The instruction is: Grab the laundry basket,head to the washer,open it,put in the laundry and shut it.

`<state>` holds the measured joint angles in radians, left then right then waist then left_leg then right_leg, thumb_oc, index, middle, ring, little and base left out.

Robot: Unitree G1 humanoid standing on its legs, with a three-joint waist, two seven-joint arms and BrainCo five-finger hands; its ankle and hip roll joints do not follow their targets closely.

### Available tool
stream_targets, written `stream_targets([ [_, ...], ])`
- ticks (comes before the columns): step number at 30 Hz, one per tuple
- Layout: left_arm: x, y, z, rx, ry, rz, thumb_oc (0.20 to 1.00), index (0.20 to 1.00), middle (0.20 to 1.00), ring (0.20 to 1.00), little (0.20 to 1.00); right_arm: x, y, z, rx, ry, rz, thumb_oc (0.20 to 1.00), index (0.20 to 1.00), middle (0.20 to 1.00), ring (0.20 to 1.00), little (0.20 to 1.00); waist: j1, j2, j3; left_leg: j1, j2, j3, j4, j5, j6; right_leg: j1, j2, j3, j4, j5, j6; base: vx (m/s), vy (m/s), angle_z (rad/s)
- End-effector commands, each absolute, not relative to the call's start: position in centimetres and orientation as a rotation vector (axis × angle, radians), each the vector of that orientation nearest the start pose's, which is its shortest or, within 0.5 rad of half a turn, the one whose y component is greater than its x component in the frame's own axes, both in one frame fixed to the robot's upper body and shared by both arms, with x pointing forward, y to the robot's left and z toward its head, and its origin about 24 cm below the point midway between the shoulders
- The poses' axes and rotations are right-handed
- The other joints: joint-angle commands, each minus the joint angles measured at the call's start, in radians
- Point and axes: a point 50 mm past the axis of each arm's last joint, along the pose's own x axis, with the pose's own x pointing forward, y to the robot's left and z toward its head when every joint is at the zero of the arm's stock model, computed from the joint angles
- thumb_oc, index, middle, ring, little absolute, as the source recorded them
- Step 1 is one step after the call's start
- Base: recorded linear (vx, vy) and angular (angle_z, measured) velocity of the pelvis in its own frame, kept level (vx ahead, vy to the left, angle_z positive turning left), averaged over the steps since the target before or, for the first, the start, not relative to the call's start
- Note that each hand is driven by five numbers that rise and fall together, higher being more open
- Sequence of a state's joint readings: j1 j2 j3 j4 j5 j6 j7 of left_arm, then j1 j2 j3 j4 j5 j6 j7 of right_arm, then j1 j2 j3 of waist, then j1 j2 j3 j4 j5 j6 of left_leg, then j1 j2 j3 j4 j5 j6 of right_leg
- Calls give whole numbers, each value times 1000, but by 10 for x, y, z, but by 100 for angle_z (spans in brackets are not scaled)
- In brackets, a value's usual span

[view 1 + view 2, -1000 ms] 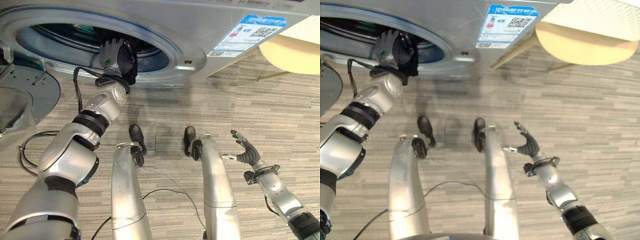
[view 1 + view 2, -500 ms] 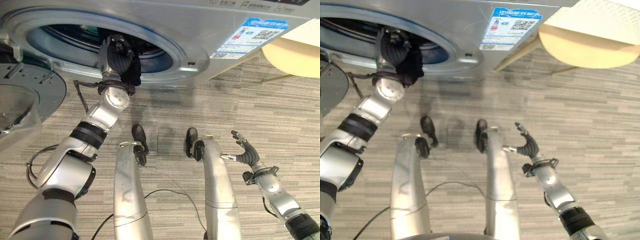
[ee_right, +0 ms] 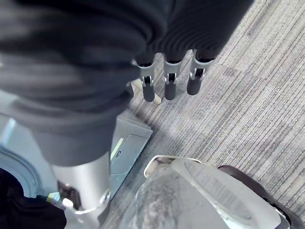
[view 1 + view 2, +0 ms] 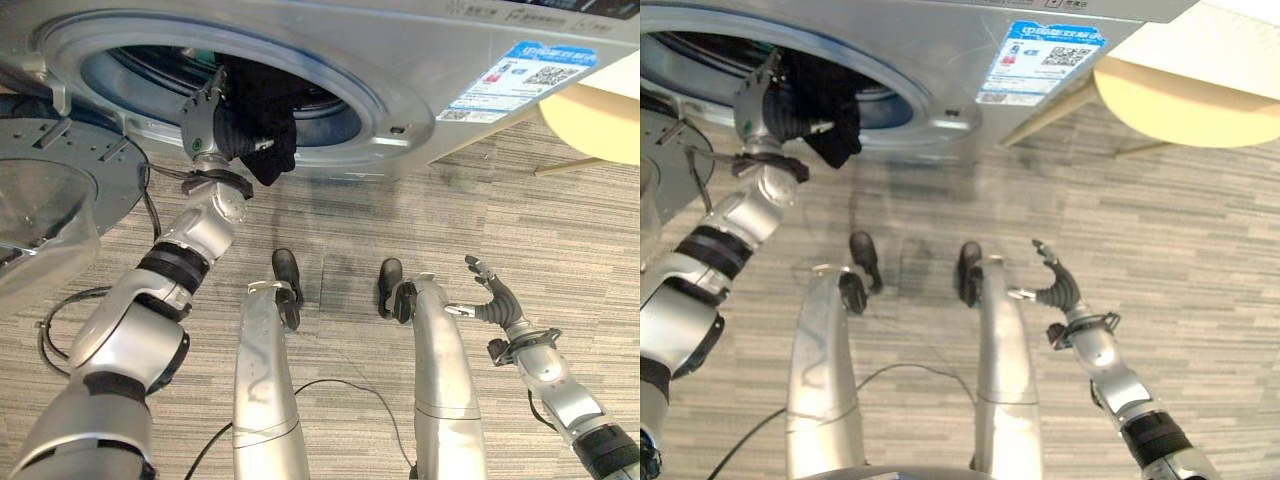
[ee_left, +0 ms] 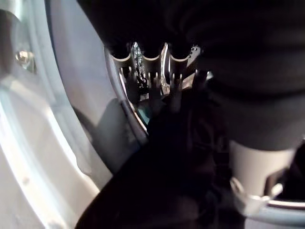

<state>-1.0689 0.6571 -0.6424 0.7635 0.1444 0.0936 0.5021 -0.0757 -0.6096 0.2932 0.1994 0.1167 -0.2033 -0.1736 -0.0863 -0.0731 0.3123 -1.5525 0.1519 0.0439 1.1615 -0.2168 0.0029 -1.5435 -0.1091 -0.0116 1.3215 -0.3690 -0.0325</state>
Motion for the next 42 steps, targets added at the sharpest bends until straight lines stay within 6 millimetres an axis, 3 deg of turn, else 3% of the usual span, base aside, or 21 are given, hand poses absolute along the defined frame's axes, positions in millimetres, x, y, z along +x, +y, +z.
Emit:
stream_targets([
  [1, 408, 204, 242, 1182, -381, 393, 1000, 1000, 1000, 1000, 1000, 252, -215, 53, -504, -98, 119, 1000, 1000, 1000, 1000, 1000, -45, 31, -14, -17, -20, -34, 80, -68, 60, 60, 0, -7, -87, 32, -3, 0, 0, 0],
  [8, 416, 199, 261, 1225, -350, 396, 1000, 1000, 1000, 1000, 1000, 252, -219, 56, -488, -91, 125, 1000, 1000, 1000, 1000, 1000, -66, 17, 15, -17, -15, -26, 93, -74, 62, 45, 8, 8, -75, 42, -1, -4, 2, -3],
  [11, 417, 206, 273, 1279, -326, 428, 1000, 1000, 1000, 1000, 1000, 251, -221, 59, -484, -90, 127, 1000, 1000, 1000, 1000, 1000, -74, 7, 37, -18, -7, -18, 97, -80, 67, 38, 14, 17, -78, 57, 6, -13, 35, -11],
  [12, 417, 213, 281, 1263, -316, 451, 787, 787, 787, 787, 787, 250, -222, 62, -479, -95, 124, 1000, 1000, 1000, 1000, 1000, -77, 1, 54, -18, -1, -13, 104, -86, 72, 34, 22, 23, -79, 65, 11, -15, 31, -19],
  [13, 417, 213, 281, 1263, -316, 451, 247, 247, 247, 247, 247, 250, -222, 62, -479, -95, 124, 1000, 1000, 1000, 1000, 1000, -76, 1, 54, -18, 0, -13, 104, -86, 72, 34, 22, 23, -79, 66, 11, -16, 40, -23],
  [14, 417, 215, 280, 1259, -300, 453, 200, 200, 200, 200, 200, 250, -222, 61, -472, -90, 123, 1000, 1000, 1000, 1000, 1000, -79, -3, 63, -18, 4, -10, 108, -88, 74, 34, 25, 24, -82, 70, 13, -14, 28, -19],
  [19, 415, 222, 280, 1240, -300, 450, 200, 200, 200, 200, 200, 247, -222, 63, -445, -100, 121, 1000, 1000, 1000, 1000, 1000, -79, -7, 86, -18, 14, -2, 132, -97, 77, 35, 31, 32, -80, 76, 17, -4, 15, -16],
  [22, 414, 227, 271, 1212, -280, 439, 200, 200, 200, 200, 200, 245, -220, 63, -443, -108, 130, 1000, 1000, 1000, 1000, 1000, -78, -2, 86, -18, 11, -2, 140, -98, 76, 32, 28, 25, -71, 67, 10, 6, 2, 1],
  [28, 401, 239, 275, 1091, -383, 473, 200, 200, 200, 200, 200, 242, -221, 69, -466, -146, 133, 1000, 1000, 1000, 1000, 1000, -58, 20, 62, -18, -11, -5, 130, -94, 72, 34, 11, 11, -61, 48, 0, 8, -7, 7],
  [30, 393, 249, 277, 943, -426, 515, 200, 200, 200, 200, 200, 240, -222, 69, -462, -148, 123, 1000, 1000, 1000, 1000, 1000, -46, 22, 56, -18, -18, -9, 125, -91, 71, 36, 8, 7, -59, 45, -3, 11, -10, 11],
  [33, 385, 248, 275, 711, -487, 514, 200, 200, 200, 200, 200, 239, -222, 67, -459, -142, 119, 1000, 1000, 1000, 1000, 1000, -41, 22, 51, -18, -23, -9, 124, -90, 68, 37, 5, 7, -56, 43, -4, 5, -6, 14],
  [37, 381, 234, 275, 527, -539, 449, 200, 200, 200, 200, 200, 237, -225, 65, -482, -127, 109, 1000, 1000, 1000, 1000, 1000, -39, 22, 43, -18, -26, -12, 124, -90, 65, 33, 4, 9, -50, 40, -7, 17, 4, 4],
  [39, 381, 213, 276, 143, -577, 378, 200, 200, 200, 200, 200, 238, -224, 64, -502, -132, 84, 1000, 1000, 1000, 1000, 1000, -41, 21, 40, -18, -27, -13, 122, -91, 64, 27, 2, 9, -47, 38, -8, 0, 0, 0],
  [42, 381, 204, 278, -5, -583, 357, 200, 200, 200, 200, 200, 239, -223, 63, -506, -132, 75, 1000, 1000, 1000, 1000, 1000, -45, 22, 37, -18, -28, -14, 120, -91, 63, 25, 3, 10, -47, 37, -9, 0, 0, 0],
])
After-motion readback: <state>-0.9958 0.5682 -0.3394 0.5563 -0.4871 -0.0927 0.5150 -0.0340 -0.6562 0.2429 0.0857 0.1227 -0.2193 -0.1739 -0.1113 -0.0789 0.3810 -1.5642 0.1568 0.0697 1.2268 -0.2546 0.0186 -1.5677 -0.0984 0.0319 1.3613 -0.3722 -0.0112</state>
